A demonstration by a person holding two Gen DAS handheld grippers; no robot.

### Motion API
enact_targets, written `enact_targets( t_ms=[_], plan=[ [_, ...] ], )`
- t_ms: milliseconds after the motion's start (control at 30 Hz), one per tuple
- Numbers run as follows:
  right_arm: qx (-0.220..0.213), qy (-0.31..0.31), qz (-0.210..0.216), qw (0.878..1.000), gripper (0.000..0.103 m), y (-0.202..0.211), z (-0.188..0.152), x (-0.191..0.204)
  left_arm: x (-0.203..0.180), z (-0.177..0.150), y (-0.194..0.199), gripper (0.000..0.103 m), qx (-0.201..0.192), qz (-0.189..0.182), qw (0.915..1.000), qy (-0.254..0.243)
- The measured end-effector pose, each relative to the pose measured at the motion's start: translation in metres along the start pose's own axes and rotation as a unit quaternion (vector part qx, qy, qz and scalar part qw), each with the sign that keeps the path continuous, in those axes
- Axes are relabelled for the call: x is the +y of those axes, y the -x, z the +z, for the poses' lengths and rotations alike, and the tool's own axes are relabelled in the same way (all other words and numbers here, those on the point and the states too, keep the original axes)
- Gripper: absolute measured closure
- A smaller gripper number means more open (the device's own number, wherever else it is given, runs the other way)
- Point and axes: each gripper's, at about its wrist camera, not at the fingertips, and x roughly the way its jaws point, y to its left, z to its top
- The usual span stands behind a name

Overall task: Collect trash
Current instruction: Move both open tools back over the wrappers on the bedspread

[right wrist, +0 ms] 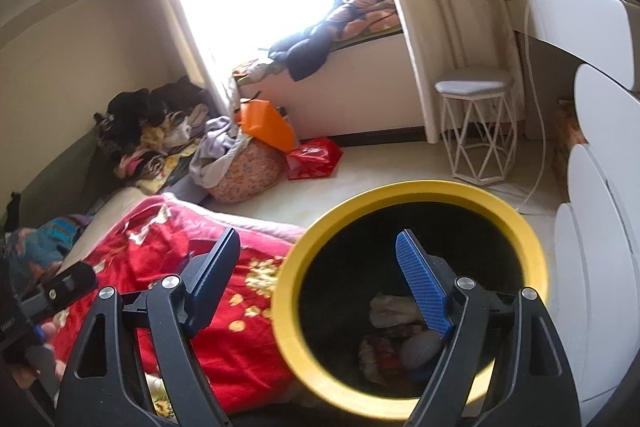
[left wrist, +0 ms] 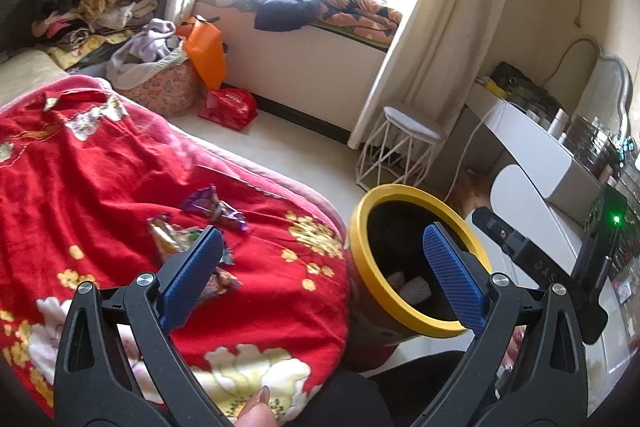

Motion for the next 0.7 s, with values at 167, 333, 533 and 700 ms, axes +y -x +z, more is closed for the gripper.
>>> enact_targets(
  t_ms=[167,333,533,700],
  plan=[
    [0.009,0.015,0.017,1.000,0.024,-0.004,-0.003,0.017,0.014,0.003,0.006,0.011,-0.010,0.015,0.9998,0.006],
    [0.020,0.025,0.031,0.999,0.024,-0.009,-0.008,0.031,0.034,0.005,0.011,0.011,-0.016,0.031,0.9991,0.023],
    [0.041,0.041,0.058,0.997,0.024,-0.020,-0.016,0.055,0.063,0.009,0.014,0.011,-0.023,0.058,0.9969,0.049],
    [0.062,0.057,0.080,0.993,0.024,-0.031,-0.024,0.077,0.086,0.010,0.014,0.011,-0.023,0.077,0.9943,0.070]
  ],
)
